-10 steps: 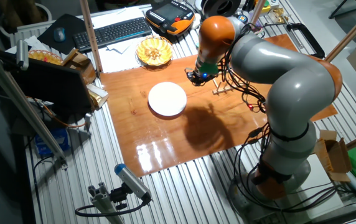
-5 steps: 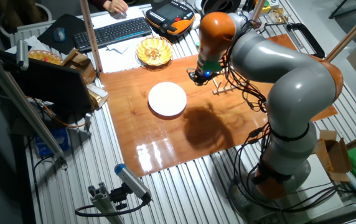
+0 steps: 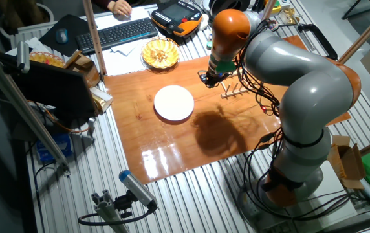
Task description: Take the dish off the dish rack
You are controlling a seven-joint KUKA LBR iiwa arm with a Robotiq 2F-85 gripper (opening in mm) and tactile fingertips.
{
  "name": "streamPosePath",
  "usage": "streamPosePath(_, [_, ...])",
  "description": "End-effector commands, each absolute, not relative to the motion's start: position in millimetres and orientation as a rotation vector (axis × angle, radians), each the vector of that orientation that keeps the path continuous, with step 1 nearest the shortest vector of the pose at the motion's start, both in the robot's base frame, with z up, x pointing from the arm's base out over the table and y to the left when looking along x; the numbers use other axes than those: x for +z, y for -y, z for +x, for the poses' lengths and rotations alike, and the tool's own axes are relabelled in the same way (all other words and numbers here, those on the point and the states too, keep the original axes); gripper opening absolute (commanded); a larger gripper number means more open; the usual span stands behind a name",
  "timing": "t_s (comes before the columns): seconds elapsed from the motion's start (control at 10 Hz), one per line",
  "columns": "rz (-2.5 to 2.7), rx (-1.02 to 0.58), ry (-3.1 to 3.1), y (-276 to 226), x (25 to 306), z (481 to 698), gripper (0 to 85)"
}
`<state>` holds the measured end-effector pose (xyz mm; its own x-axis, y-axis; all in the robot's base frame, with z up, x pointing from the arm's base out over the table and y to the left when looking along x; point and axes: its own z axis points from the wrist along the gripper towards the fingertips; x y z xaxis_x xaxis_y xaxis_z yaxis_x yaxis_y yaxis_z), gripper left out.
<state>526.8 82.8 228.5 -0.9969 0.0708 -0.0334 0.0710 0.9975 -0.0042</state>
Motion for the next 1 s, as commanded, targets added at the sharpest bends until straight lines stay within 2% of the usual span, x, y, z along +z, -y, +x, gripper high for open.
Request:
streamPosePath(0.0, [0.100,0.009,-3.114,-79.7,227.8,525.5,0.7])
streamPosePath(0.9, [0.028,0.022,-3.135,-80.1,230.3,523.2,0.7])
